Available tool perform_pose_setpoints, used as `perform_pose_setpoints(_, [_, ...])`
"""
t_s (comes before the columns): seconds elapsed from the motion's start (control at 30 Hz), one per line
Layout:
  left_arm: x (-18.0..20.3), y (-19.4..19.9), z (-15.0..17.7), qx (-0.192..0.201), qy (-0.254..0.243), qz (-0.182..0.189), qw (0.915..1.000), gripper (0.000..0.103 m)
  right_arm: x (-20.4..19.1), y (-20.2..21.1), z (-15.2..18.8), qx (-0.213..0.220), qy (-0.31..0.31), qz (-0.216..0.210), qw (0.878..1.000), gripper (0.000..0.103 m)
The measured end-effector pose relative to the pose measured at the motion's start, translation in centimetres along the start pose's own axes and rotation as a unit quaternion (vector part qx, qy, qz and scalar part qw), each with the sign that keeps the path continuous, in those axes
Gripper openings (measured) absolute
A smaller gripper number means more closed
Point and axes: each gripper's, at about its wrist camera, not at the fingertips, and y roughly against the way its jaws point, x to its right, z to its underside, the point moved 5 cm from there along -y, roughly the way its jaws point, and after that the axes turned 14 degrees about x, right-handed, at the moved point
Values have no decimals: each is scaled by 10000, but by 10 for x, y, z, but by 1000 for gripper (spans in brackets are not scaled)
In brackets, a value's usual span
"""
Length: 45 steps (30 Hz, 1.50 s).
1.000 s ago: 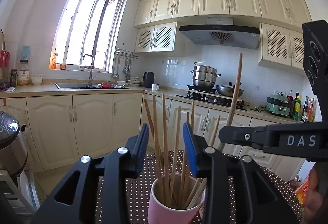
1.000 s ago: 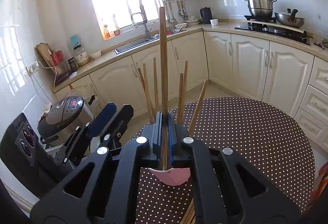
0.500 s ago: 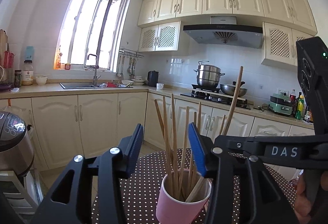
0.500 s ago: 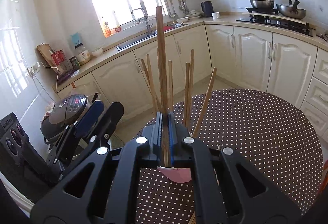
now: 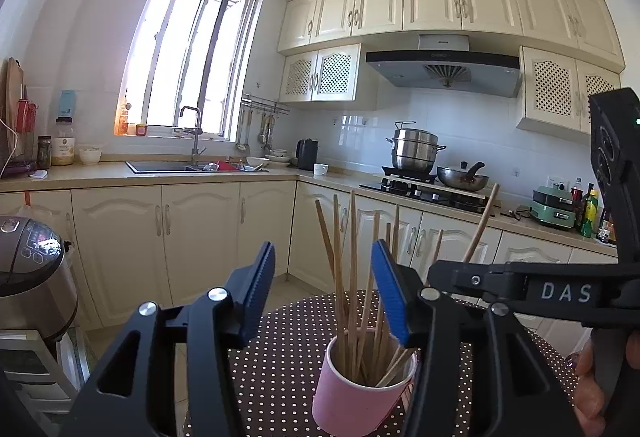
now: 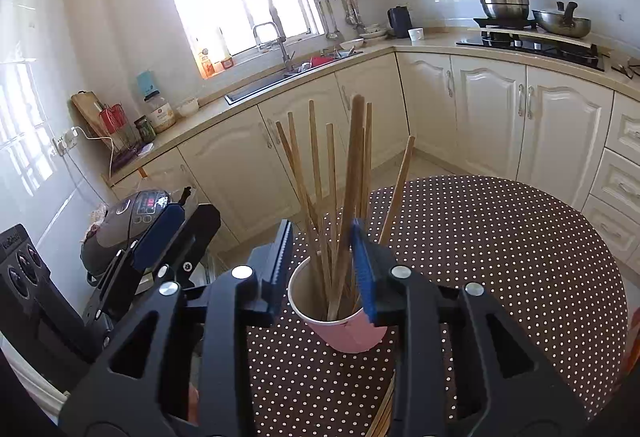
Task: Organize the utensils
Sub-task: 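Carry both chopsticks over the pink cup, lower them in, open both grippers, then withdraw both open grippers from the cup toward the remaining chopsticks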
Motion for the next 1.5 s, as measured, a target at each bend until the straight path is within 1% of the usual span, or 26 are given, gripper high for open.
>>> perform_pose_setpoints(0.13, [-2,4,-3,-23,-38,-40,10000,51,-4,2,0,7,34,-33,10000,31])
perform_pose_setpoints(0.2, [-3,7,-4,-17,-92,-67,9999,54,-6,2,-1,40,142,22,9999,31])
perform_pose_setpoints(0.23, [-4,7,-5,-25,-107,-74,9999,56,-7,2,-1,51,182,50,9998,29])
perform_pose_setpoints(0.27, [-5,8,-5,-32,-116,-82,9999,57,-8,1,-1,33,212,45,9998,19])
perform_pose_setpoints(0.33, [-7,11,-5,-38,-112,-97,9999,58,-10,-2,1,-8,237,34,9997,12])
perform_pose_setpoints(0.37, [-7,10,-5,-53,-107,-104,9999,58,-11,-3,2,-13,275,71,9996,7])
perform_pose_setpoints(0.6, [-15,4,3,-265,-191,-260,9991,58,-13,-19,11,-163,376,112,9991,7])
perform_pose_setpoints(0.67, [-19,1,6,-339,-150,-299,9989,58,-13,-23,13,-110,426,134,9989,6])
perform_pose_setpoints(0.77, [-24,-1,11,-453,-129,-354,9983,58,-16,-26,13,-149,456,121,9988,7])
perform_pose_setpoints(0.9, [-26,-2,11,-525,-94,-356,9979,58,-21,-24,13,-204,390,-75,9990,8])
perform_pose_setpoints(1.03, [-22,1,6,-502,-89,-310,9982,61,-20,-12,10,-140,421,-33,9990,8])
perform_pose_setpoints(1.1, [-17,3,3,-498,-125,-265,9983,61,-17,-5,8,-105,375,-27,9992,11])
perform_pose_setpoints(1.17, [-14,6,0,-485,-148,-263,9984,62,-14,4,4,-15,353,30,9994,28])
perform_pose_setpoints(1.2, [-13,8,-2,-477,-127,-268,9984,62,-13,8,2,31,337,68,9994,32])
perform_pose_setpoints(1.23, [-13,9,-4,-483,-103,-264,9984,62,-10,12,-1,96,297,63,9995,43])
perform_pose_setpoints(1.27, [-11,10,-6,-496,-75,-247,9984,62,-8,18,-3,155,274,62,9995,49])
perform_pose_setpoints(1.33, [-6,13,-9,-512,-73,-223,9984,62,-6,25,-4,187,301,69,9993,49])
perform_pose_setpoints(1.5, [12,22,-17,-488,-246,-133,9984,62,-1,44,-7,334,293,106,9990,49])
